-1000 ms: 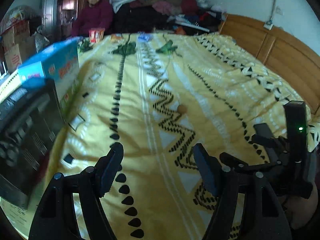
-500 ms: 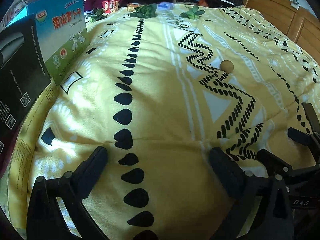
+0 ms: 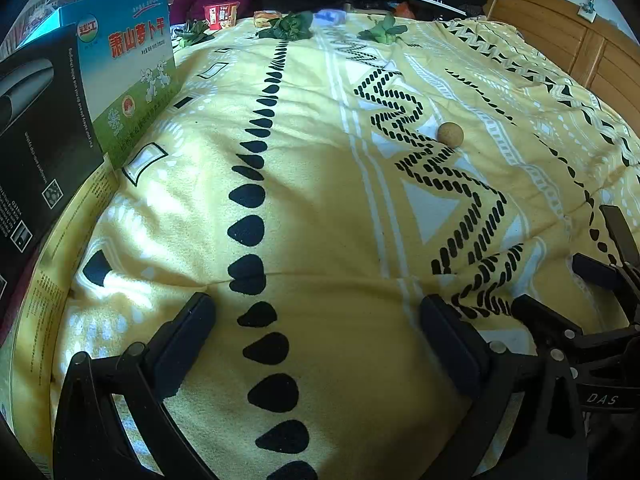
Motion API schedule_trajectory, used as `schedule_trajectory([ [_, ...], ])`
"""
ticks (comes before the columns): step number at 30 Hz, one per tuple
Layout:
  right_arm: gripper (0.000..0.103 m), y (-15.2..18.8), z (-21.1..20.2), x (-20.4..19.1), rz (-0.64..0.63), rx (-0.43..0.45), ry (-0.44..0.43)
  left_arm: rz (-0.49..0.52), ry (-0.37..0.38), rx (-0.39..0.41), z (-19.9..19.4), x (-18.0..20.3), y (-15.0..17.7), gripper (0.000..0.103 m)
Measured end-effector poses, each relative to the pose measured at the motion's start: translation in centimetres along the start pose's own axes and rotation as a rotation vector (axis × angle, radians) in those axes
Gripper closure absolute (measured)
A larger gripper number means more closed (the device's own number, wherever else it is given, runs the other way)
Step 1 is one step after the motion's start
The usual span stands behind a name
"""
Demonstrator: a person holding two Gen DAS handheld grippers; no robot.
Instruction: Organize fruits
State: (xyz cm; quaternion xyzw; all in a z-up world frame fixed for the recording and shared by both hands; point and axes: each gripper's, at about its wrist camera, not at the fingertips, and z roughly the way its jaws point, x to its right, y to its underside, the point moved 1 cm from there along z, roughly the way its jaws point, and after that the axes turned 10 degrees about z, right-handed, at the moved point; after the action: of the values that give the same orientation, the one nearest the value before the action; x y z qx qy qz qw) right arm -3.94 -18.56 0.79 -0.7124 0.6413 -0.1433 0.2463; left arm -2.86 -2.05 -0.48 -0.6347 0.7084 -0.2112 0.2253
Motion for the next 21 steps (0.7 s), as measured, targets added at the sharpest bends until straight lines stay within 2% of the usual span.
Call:
schedule_trajectory([
  [9, 0.000, -0.2, -0.2, 0.1, 0.005, -0.007, 0.006, 0.000, 0.002, 0.002, 0.0, 0.0, 0.0, 0.000],
  [12, 0.000, -0.7, -0.8, 0.6, 0.067, -0.018, 0.035, 0.000, 0.003, 0.004, 0.0, 0.0, 0.0, 0.000],
  [21, 0.000, -0.4, 0.0, 0.6, 0.044, 0.010, 0.036, 0.002, -0.001, 0.002, 0.0, 0.0, 0.0, 0.000],
])
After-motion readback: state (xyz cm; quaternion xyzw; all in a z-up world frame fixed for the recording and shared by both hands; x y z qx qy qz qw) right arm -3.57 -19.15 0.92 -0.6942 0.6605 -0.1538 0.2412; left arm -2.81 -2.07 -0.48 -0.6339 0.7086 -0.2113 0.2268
